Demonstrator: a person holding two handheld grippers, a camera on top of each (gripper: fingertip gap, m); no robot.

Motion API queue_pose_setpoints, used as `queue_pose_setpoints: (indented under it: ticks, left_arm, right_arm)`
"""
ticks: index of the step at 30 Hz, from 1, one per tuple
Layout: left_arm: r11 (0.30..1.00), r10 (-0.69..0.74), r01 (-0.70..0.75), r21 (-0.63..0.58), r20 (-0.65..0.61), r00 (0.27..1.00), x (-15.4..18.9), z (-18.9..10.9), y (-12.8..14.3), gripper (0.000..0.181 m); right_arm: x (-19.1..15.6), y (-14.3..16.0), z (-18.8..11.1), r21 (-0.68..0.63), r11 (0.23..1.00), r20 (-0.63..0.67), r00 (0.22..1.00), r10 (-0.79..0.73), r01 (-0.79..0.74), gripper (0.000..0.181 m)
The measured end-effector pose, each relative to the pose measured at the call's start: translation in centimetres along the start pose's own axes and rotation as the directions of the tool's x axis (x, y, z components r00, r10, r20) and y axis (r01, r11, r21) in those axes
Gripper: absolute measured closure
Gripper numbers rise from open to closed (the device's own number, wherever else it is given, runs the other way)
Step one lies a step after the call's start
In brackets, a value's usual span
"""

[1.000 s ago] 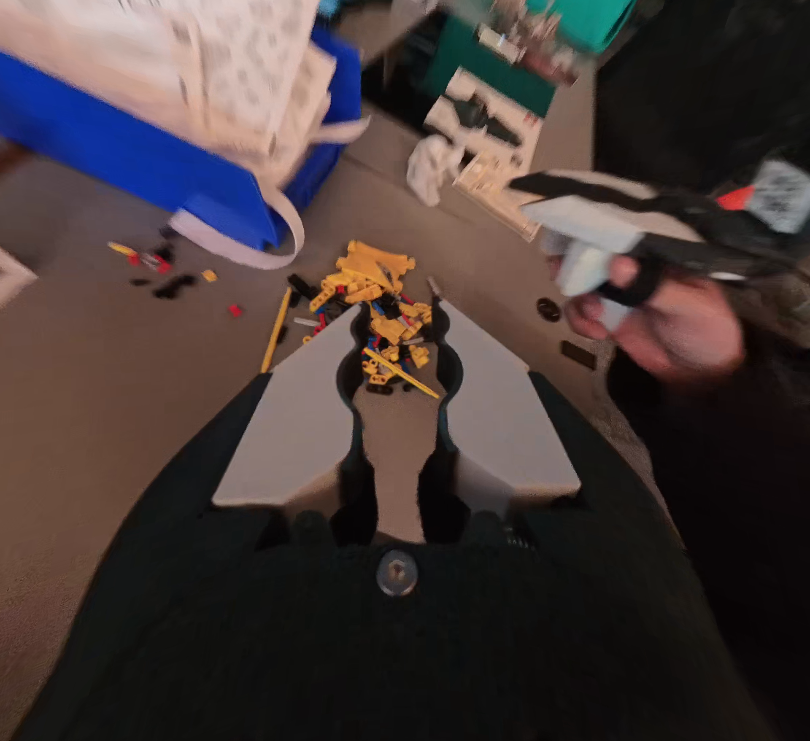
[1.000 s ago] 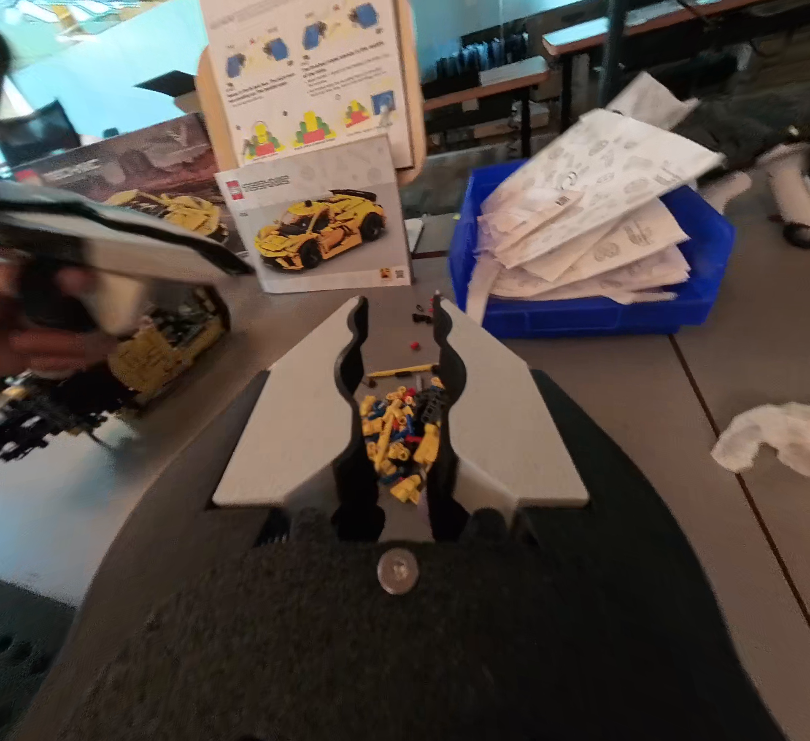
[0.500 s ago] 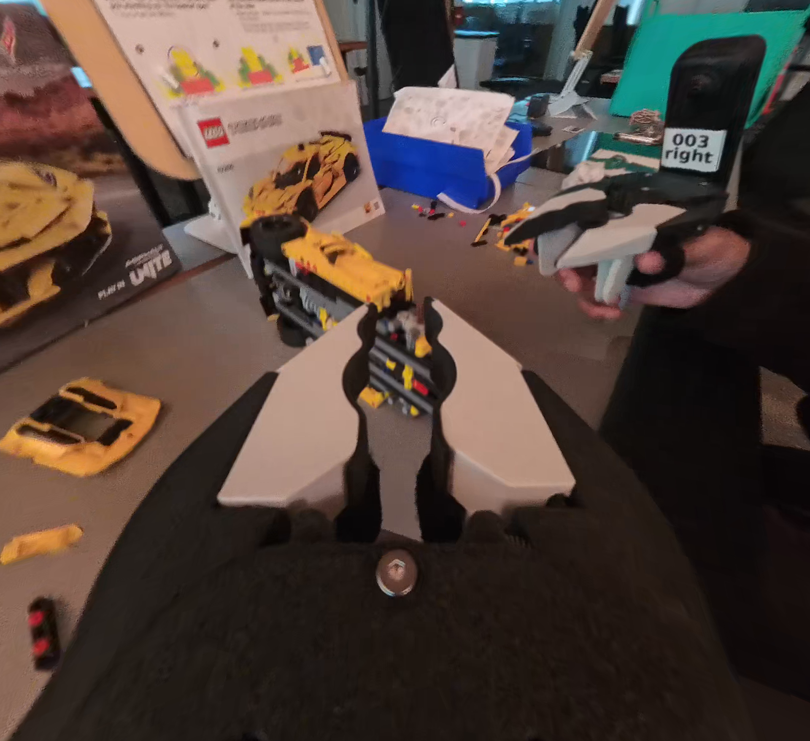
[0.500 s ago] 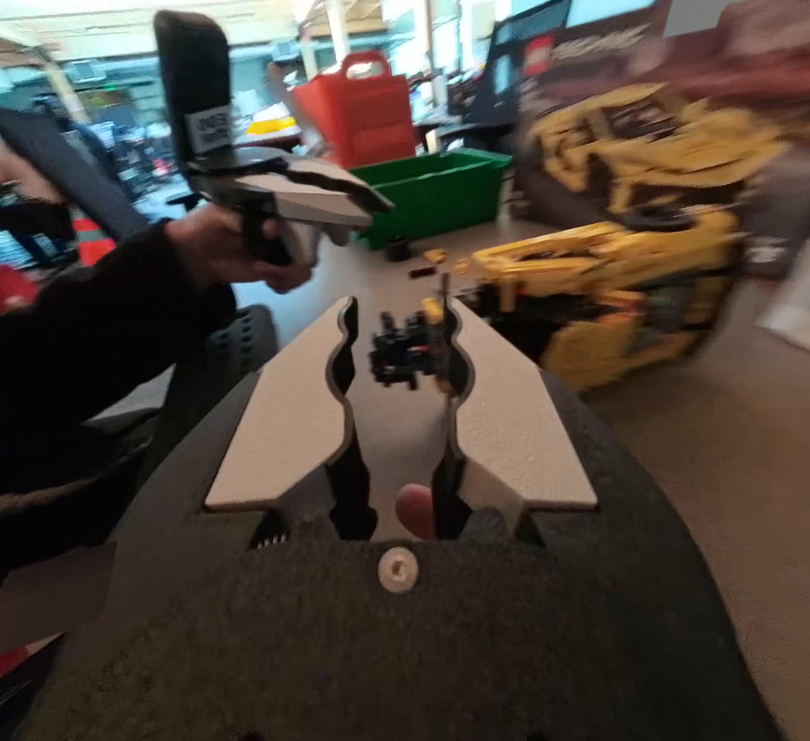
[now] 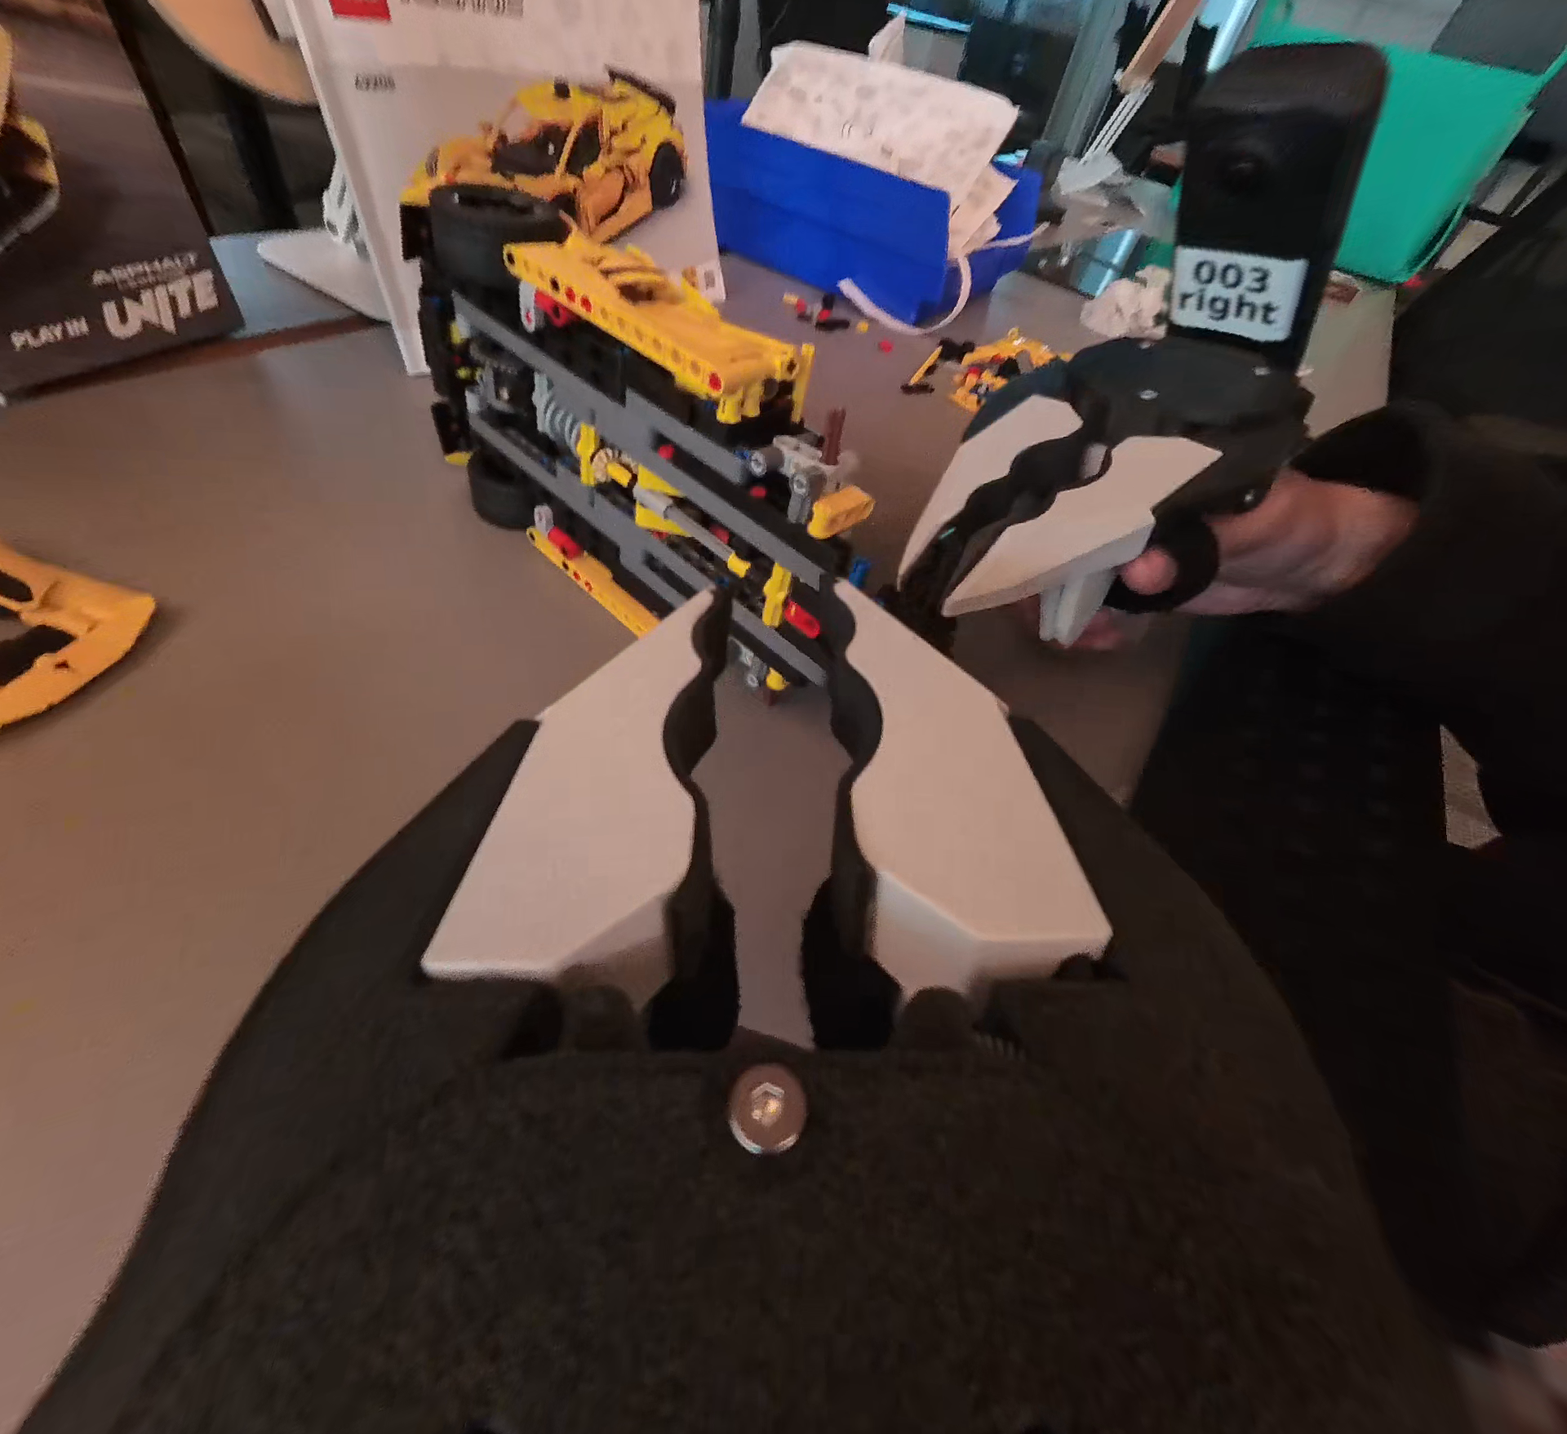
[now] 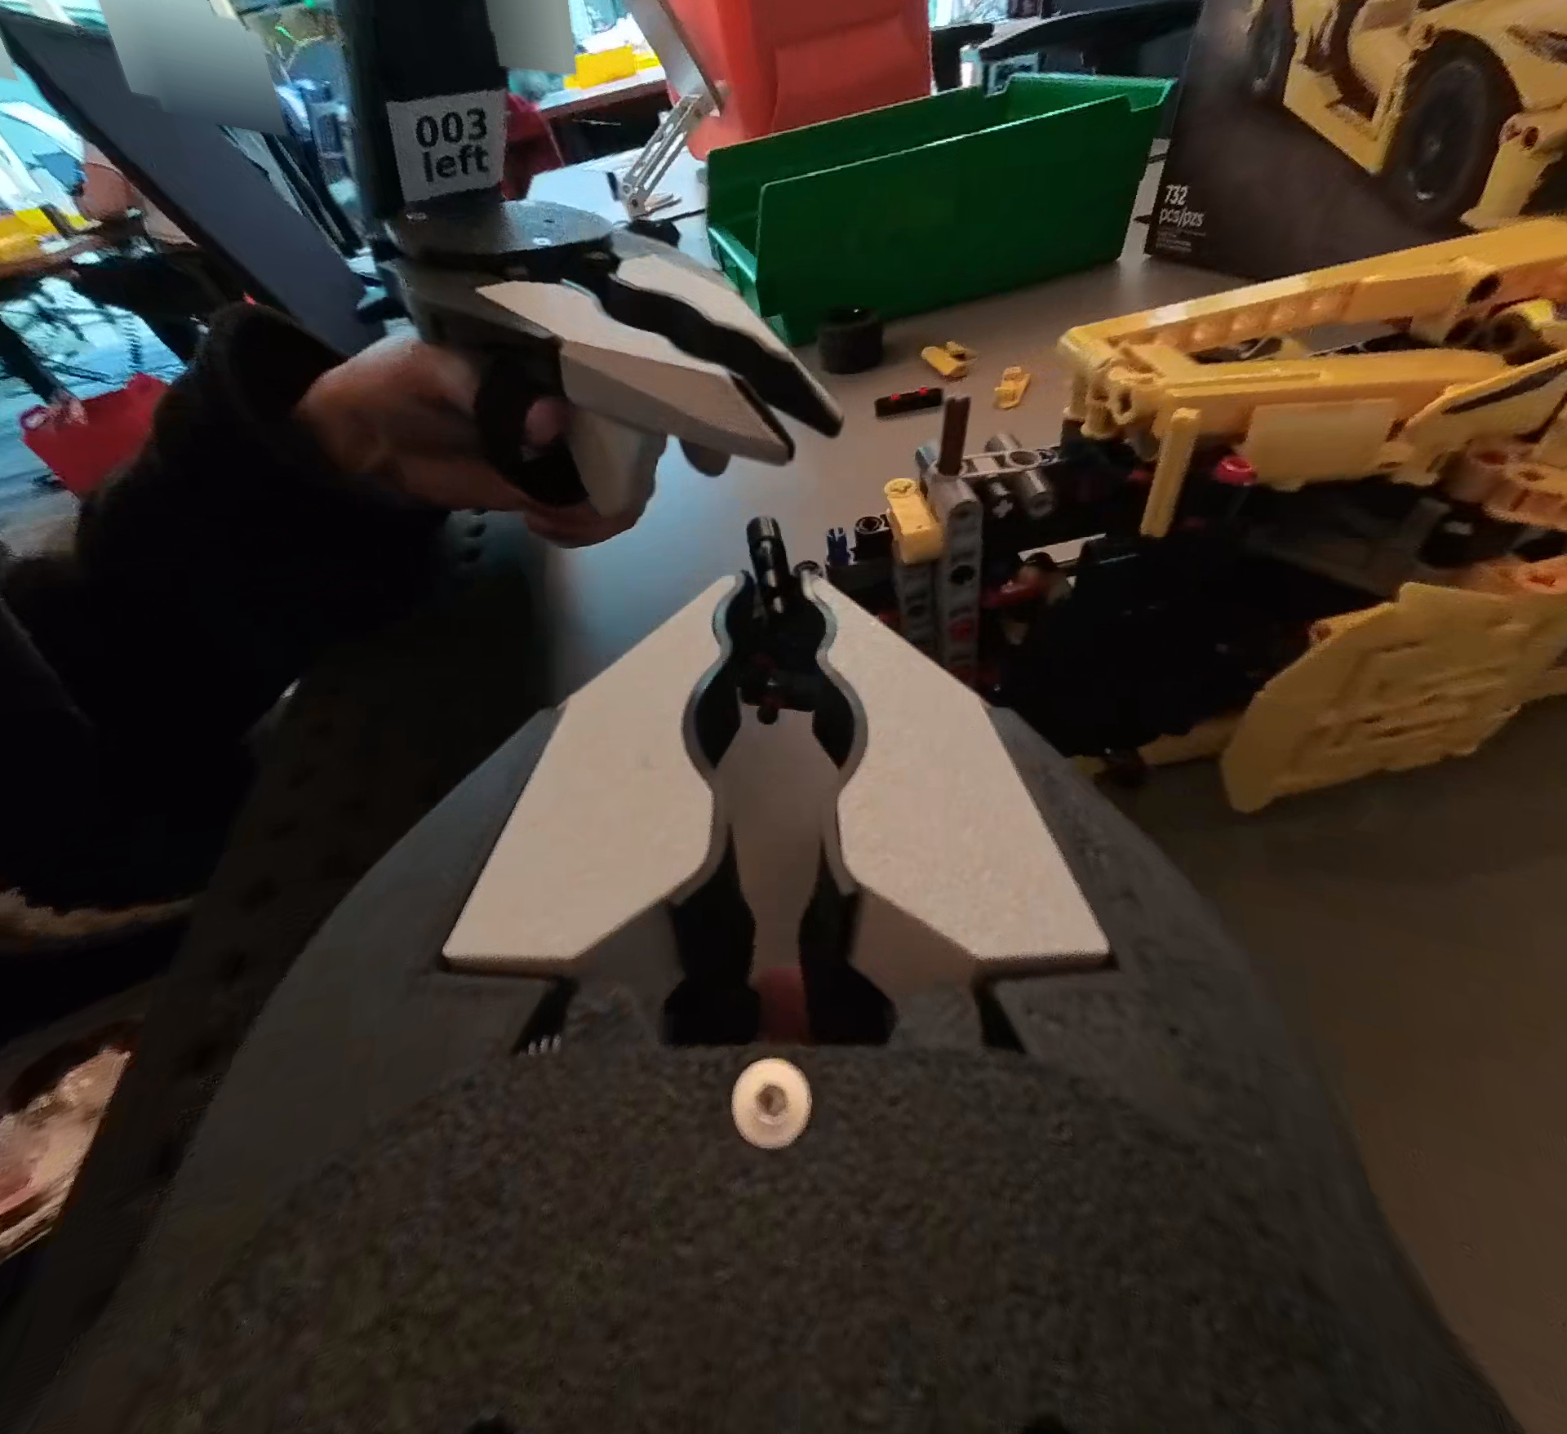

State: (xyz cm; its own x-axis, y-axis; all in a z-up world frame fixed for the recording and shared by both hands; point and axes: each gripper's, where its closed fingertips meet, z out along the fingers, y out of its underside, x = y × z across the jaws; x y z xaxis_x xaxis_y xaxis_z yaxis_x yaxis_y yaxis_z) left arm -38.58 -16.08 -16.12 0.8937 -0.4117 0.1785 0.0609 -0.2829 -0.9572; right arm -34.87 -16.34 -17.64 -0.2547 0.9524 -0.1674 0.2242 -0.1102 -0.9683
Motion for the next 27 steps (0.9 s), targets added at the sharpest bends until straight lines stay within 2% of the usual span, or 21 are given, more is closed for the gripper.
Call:
queue_pose_setpoints:
  ticks: [5,8,11,13,16,19,22,25,27]
  left_arm:
    - [0.983,-0.166,0.161,-0.083,-0.060,0.984,0.1,0.5,1.3,0.162]
    - [0.989,-0.146,0.146,-0.007,-0.082,0.986,0.5,0.0,-0.1,0.162]
    - [0.990,-0.113,0.122,0.069,-0.131,0.985,1.6,-0.4,-1.6,0.162]
    - [0.993,-0.072,0.084,0.086,-0.139,0.988,2.1,-0.5,-1.9,0.162]
    - [0.995,-0.015,0.031,0.100,-0.153,0.988,2.9,-0.5,-2.0,0.161]
    - [0.993,-0.003,0.023,0.112,-0.171,0.985,3.4,-0.7,-2.2,0.161]
    - [0.993,-0.022,0.038,0.108,-0.147,0.989,2.7,-0.7,-2.2,0.162]
    - [0.995,-0.033,0.045,0.091,-0.131,0.991,2.3,-0.5,-1.9,0.162]
    - [0.997,-0.024,0.033,0.075,-0.123,0.992,2.3,-0.3,-1.6,0.162]
  right_arm:
    - [-0.3,0.1,-0.2,-0.036,0.996,-0.033,0.996,-0.078,0.077,0.174]
    - [-1.1,0.3,-0.2,-0.030,0.994,0.004,0.995,-0.104,0.104,0.175]
    - [-3.1,0.6,-0.2,-0.038,0.995,0.109,0.990,-0.086,0.091,0.174]
    - [-4.4,0.8,-0.1,-0.036,0.995,0.171,0.982,-0.082,0.090,0.174]
    - [-4.7,0.6,-0.2,-0.035,0.997,0.188,0.980,-0.065,0.073,0.173]
    - [-5.0,-1.3,-0.9,0.052,0.999,0.220,0.975,-0.010,-0.002,0.165]
    - [-3.6,-2.6,-1.6,0.116,0.993,0.159,0.987,0.004,-0.023,0.163]
    - [-1.4,-3.7,-1.9,0.166,0.984,-0.020,0.998,-0.063,0.065,0.160]
    - [-0.8,-3.9,-1.4,0.152,0.984,-0.080,0.993,-0.084,0.096,0.160]
